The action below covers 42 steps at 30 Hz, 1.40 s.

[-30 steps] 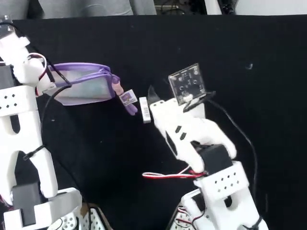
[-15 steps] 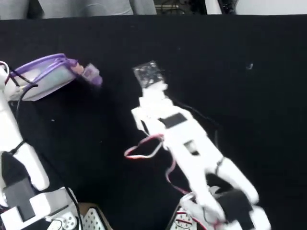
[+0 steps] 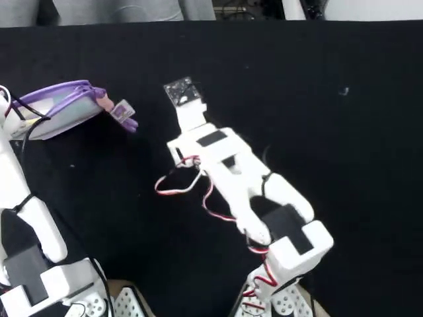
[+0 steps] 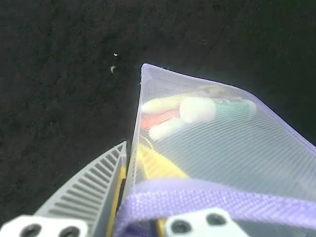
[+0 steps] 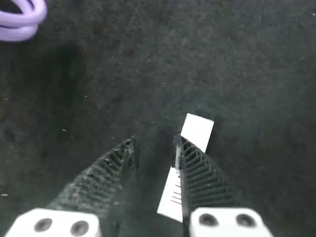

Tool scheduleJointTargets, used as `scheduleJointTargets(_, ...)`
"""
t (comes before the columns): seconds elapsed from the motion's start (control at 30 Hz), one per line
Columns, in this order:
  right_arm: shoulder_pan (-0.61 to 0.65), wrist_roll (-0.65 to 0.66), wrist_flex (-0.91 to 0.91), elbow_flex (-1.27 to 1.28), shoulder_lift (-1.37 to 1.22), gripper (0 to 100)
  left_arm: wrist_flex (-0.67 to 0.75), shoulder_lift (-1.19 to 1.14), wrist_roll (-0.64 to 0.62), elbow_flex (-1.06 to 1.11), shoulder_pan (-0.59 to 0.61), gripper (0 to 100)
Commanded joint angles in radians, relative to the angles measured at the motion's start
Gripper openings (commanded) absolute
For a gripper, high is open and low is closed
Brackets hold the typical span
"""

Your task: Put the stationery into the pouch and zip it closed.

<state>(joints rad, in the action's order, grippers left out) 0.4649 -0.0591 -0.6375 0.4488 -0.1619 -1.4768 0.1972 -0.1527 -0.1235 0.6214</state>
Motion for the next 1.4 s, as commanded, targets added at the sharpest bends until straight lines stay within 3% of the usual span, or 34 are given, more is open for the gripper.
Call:
scheduleJointTargets(0.0,-0.069,-0.002,-0.112,-0.12,-0.001,12.3,0.017,0.005,0.003,-0.035,0.013,3)
scheduleJointTargets(0.17,-0.114,0.0,-0.232,-0.245,-0.01,12.4,0.017,0.005,-0.002,-0.035,0.013,3)
scheduleJointTargets(0.67,-0.089,0.005,-0.27,-0.39,-0.251,12.4,0.017,0.006,-0.002,-0.015,0.012,3)
scheduleJointTargets(0.9,-0.069,0.092,-0.394,-0.535,-0.357,11.9,0.017,0.006,-0.002,-0.015,0.01,3)
scheduleJointTargets(1.07,-0.075,0.092,-0.456,-0.584,-0.371,0.7,0.017,0.006,-0.002,-0.015,0.01,3)
scheduleJointTargets(1.37,-0.091,0.094,-0.624,-0.69,-0.294,1.1,-0.028,0.014,-0.003,-0.036,-0.094,3)
